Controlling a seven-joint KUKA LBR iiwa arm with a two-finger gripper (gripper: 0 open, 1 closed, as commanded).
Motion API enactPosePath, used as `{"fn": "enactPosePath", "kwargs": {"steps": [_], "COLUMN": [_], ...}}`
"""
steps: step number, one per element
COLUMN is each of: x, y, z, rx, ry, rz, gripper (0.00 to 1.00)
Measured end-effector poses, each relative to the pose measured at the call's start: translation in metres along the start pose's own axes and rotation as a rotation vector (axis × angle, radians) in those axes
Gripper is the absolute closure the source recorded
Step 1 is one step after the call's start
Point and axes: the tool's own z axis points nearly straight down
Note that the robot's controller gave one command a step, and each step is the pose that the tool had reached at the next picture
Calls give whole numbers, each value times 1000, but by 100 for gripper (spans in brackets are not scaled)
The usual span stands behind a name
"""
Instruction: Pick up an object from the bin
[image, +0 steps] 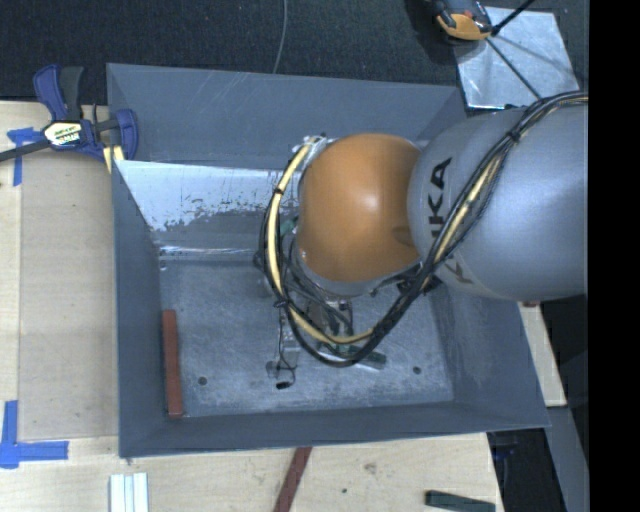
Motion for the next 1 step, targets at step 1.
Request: {"fn": "enactPosePath", "kwargs": {"steps": [1], "x": [-2], "y": [-1], "z": [-4], "rx": [-2], "ry": [-8], "rz": [3], "gripper": [0]}}
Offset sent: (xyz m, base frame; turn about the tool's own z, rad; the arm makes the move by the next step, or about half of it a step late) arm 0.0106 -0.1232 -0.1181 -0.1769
